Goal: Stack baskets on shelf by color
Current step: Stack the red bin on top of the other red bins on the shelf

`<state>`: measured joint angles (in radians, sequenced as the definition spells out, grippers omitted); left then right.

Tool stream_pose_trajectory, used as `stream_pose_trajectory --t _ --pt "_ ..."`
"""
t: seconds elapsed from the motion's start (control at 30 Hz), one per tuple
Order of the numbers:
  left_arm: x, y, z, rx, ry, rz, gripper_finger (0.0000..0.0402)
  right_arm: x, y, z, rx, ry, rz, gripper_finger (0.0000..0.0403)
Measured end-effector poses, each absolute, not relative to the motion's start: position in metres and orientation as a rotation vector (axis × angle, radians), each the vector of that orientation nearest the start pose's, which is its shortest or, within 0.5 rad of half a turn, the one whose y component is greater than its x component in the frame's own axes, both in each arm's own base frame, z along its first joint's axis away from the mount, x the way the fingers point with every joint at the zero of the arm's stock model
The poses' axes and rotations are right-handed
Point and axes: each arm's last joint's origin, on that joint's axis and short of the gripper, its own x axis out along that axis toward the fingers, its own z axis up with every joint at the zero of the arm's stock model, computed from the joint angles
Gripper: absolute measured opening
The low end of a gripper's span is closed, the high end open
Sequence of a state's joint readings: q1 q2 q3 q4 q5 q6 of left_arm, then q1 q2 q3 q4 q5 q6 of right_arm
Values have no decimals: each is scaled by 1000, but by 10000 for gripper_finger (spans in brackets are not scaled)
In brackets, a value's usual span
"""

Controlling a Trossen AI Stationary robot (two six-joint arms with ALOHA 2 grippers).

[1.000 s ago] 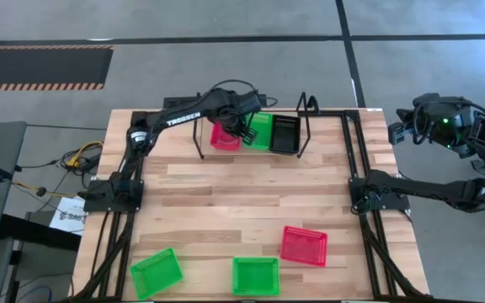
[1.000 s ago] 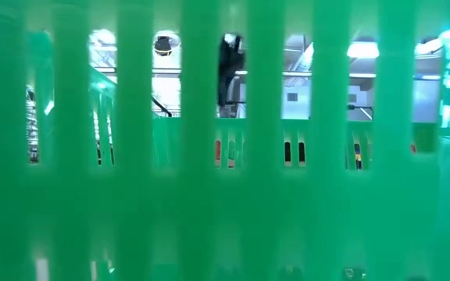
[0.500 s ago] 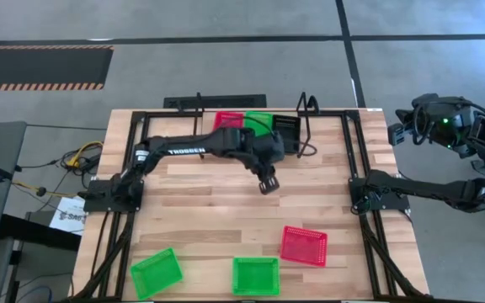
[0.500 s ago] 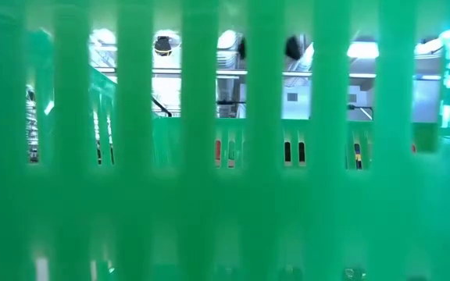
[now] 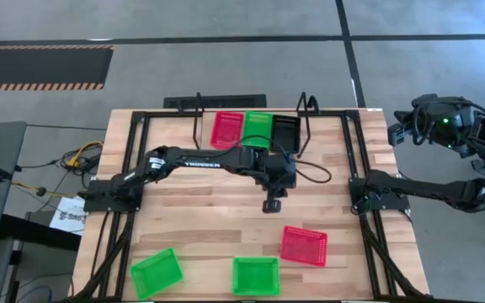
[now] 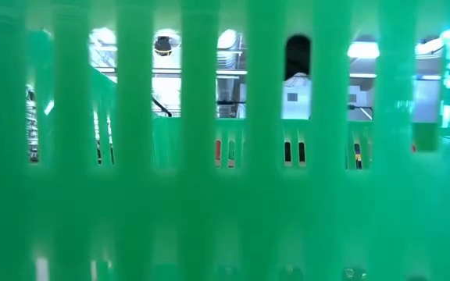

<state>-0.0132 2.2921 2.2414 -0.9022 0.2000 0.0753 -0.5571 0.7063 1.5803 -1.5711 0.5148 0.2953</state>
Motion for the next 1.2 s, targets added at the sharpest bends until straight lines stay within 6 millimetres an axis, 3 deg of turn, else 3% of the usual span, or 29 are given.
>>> stream_pose_trajectory --t 0.37,0.63,0.77,1.0,1.2 --pt "494 -46 261 116 982 -417 135 -4 -11 441 416 518 -1075 4" --pt "479 -52 253 165 1156 -388 141 10 -7 440 583 577 -716 2" --pt "470 -44 249 179 1271 -334 127 40 -25 442 588 639 -680 2" --pt "466 -28 248 138 1332 -267 103 107 -53 451 389 610 -499 1" --pt "451 -8 246 131 1511 -151 41 152 -50 426 352 927 -347 1"
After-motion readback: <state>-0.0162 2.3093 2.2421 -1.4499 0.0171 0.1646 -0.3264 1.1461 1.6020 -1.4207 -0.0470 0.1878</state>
